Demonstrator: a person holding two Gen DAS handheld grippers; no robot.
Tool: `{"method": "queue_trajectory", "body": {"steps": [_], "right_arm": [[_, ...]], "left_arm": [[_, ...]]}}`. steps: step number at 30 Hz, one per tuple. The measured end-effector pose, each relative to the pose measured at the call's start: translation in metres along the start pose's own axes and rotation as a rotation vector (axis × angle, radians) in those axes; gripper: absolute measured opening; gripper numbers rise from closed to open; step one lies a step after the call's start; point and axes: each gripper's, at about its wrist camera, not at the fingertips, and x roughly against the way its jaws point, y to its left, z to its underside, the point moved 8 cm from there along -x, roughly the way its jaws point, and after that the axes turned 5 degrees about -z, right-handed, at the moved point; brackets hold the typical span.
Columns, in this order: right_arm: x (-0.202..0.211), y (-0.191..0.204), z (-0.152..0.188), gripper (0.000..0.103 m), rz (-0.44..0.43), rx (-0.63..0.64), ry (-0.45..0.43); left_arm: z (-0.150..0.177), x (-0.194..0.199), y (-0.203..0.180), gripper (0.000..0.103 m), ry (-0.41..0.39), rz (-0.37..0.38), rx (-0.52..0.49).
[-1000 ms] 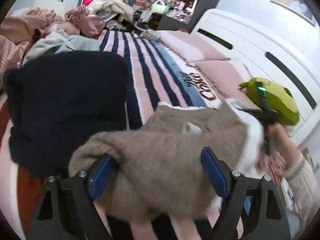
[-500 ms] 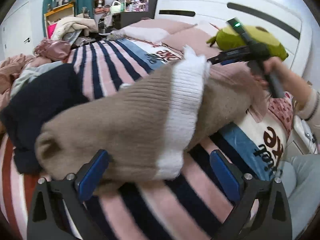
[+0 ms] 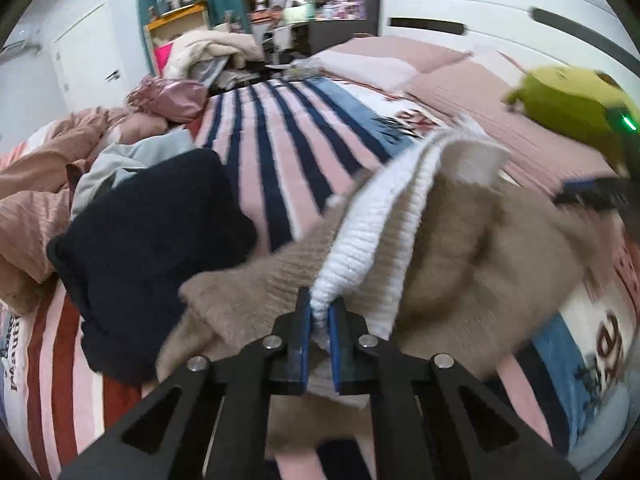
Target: Fold small clothes
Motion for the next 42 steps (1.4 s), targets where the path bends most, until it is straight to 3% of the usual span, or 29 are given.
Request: {"method": "queue_trajectory", "body": {"steps": [3,5,6,8,10,12,15,22,24,28,31,35,36,37,38,40,42], "right_arm": [[-0.006,0.013,-0.003,0.080,-0.019,0.038,0.006],[-0.008,0.019,-0.003,0.080,-0.025,0.060,0.004],[-0.008,0.021,-0.002,0.080,-0.026,0.064,0.003],[-0.006,0.020,0.002,0.080,-0.032,0.056,0.007],[0.000,0.018,0.010,0.080,-0.042,0.042,0.013],[0.007,0.016,0.022,0.080,-0.065,0.021,0.022],[0.020,0.011,0.045,0.080,-0.116,-0.041,0.034],[0.029,0.005,0.106,0.085,-0.400,-0.369,0.092],[0.021,0.007,0.112,0.092,-0.425,-0.410,0.097],[-0.005,-0.001,0.105,0.093,-0.393,-0.536,0.047],[-0.021,-0.007,0.093,0.095,-0.340,-0.572,0.001],[-0.039,-0.013,0.073,0.094,-0.204,-0.548,-0.046],[-0.041,-0.011,0.068,0.090,-0.165,-0.537,-0.061],[-0.042,-0.008,0.064,0.074,-0.150,-0.513,-0.072],[-0.041,-0.004,0.060,0.068,-0.126,-0.466,-0.081],[-0.031,0.000,0.057,0.046,-0.075,-0.377,-0.117],[-0.019,0.009,0.054,0.040,-0.052,-0.277,-0.136]], "left_arm": [[-0.029,-0.024,0.023,0.007,-0.024,-0.114,0.020],[-0.052,-0.037,0.047,0.016,-0.054,-0.163,0.106],[-0.057,-0.039,0.056,0.028,-0.055,-0.171,0.148],[-0.067,-0.033,0.070,0.046,-0.075,-0.171,0.198],[-0.070,-0.014,0.074,0.069,-0.121,-0.170,0.180],[-0.066,0.006,0.073,0.083,-0.146,-0.155,0.140],[-0.034,0.032,0.068,0.088,-0.119,-0.051,0.137],[0.086,0.055,0.031,0.088,0.018,0.304,0.334],[0.109,0.047,0.016,0.088,0.055,0.373,0.396],[0.123,0.021,0.002,0.088,0.069,0.474,0.558],[0.113,-0.003,0.009,0.088,0.043,0.496,0.689],[0.099,-0.030,0.018,0.088,0.028,0.460,0.810],[0.098,-0.036,0.019,0.087,0.024,0.449,0.836],[0.097,-0.036,0.019,0.081,0.019,0.435,0.835],[0.096,-0.038,0.017,0.074,0.018,0.399,0.819],[0.098,-0.036,0.015,0.056,0.008,0.362,0.800],[0.099,-0.028,0.012,0.041,-0.005,0.346,0.771]]}}
